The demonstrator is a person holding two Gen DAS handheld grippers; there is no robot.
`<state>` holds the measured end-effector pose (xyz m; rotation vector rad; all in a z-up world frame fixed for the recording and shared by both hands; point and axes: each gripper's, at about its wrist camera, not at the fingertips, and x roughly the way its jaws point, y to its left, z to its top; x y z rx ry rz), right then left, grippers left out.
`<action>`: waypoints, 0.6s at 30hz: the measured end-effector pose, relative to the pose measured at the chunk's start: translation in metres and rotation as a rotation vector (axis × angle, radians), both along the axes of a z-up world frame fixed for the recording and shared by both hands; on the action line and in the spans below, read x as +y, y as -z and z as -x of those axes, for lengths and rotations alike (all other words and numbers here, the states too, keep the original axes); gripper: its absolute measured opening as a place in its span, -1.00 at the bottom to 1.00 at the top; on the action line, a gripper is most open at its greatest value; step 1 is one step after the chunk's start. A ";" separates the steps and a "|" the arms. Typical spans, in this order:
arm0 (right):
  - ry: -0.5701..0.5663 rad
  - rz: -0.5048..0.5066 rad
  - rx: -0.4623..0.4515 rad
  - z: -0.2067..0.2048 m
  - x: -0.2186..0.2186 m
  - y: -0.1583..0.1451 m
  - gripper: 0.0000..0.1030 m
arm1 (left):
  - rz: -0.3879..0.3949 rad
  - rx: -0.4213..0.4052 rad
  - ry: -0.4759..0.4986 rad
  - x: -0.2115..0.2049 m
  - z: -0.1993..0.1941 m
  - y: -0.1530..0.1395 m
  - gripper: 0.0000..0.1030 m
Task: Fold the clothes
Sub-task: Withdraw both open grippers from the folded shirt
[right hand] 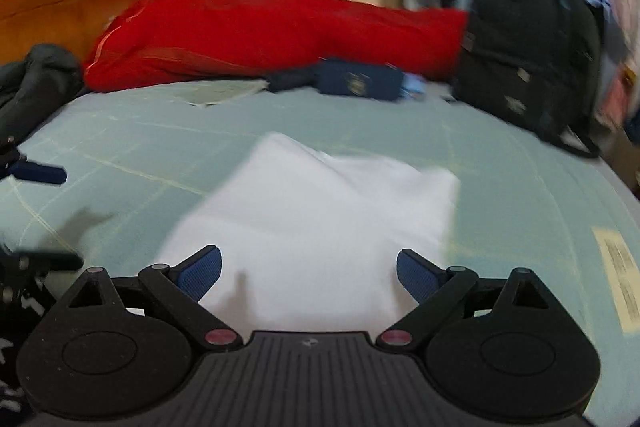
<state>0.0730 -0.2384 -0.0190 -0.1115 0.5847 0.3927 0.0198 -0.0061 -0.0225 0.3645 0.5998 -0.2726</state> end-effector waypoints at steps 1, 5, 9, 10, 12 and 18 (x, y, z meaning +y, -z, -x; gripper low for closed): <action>-0.021 0.009 -0.007 -0.007 0.011 -0.001 0.87 | 0.019 0.009 -0.034 0.005 -0.005 -0.002 0.71; -0.042 0.041 -0.007 -0.044 0.043 0.008 0.86 | 0.077 0.018 -0.096 0.018 -0.016 -0.007 0.71; -0.049 0.053 0.082 -0.052 0.051 0.036 0.88 | 0.102 0.039 -0.105 0.028 -0.017 -0.002 0.72; -0.066 0.080 0.065 -0.041 0.052 0.040 0.93 | 0.108 0.049 -0.105 0.030 -0.017 0.000 0.73; -0.098 0.134 0.032 -0.020 0.055 0.047 0.93 | 0.119 0.083 -0.093 0.033 -0.023 0.006 0.73; -0.009 -0.093 0.079 0.018 -0.002 0.025 0.92 | 0.126 0.084 -0.012 0.013 -0.042 0.002 0.73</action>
